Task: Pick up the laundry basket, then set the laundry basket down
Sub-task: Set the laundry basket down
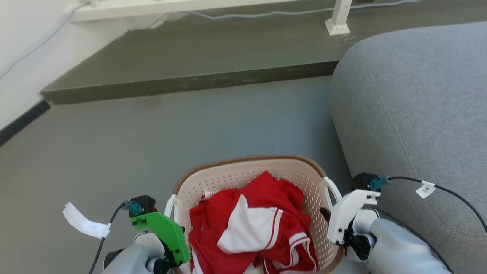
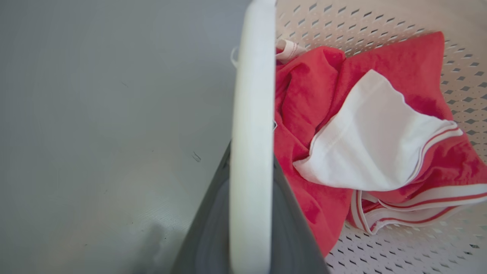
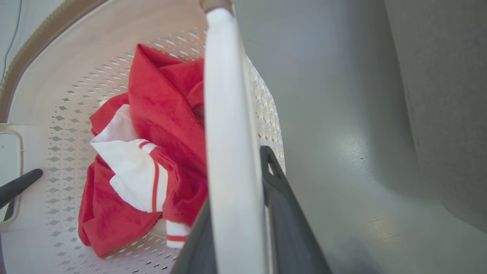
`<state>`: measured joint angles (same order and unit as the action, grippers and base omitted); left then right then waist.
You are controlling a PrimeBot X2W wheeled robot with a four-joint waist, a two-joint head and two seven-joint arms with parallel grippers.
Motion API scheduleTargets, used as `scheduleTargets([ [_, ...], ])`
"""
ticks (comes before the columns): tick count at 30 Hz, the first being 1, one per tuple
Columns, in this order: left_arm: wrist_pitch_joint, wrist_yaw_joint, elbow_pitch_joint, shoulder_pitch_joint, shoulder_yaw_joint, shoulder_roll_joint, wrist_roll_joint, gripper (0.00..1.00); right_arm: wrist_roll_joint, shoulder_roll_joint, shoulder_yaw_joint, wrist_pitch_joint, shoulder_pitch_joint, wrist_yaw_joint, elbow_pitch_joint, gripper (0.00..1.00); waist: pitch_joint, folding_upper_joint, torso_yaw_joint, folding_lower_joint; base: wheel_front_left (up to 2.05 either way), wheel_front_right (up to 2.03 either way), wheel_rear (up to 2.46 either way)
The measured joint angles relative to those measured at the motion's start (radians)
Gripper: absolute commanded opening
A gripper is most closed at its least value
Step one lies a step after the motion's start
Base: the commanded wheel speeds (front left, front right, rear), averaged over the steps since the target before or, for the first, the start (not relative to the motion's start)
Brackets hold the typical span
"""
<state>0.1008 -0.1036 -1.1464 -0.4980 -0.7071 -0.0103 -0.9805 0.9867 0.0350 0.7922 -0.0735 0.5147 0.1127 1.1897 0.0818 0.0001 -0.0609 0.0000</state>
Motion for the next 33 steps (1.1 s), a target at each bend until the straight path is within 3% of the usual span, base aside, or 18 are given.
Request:
scheduleTargets([
  [33,-0.19,0.002,0.05,-0.192,0.008,0.023,0.001,0.0,-0.02,0.011,-0.003,0.19,0.204,0.001,-0.016,0.0,0.361,0.0,-0.006,0.0001,0.0,0.0,0.0],
])
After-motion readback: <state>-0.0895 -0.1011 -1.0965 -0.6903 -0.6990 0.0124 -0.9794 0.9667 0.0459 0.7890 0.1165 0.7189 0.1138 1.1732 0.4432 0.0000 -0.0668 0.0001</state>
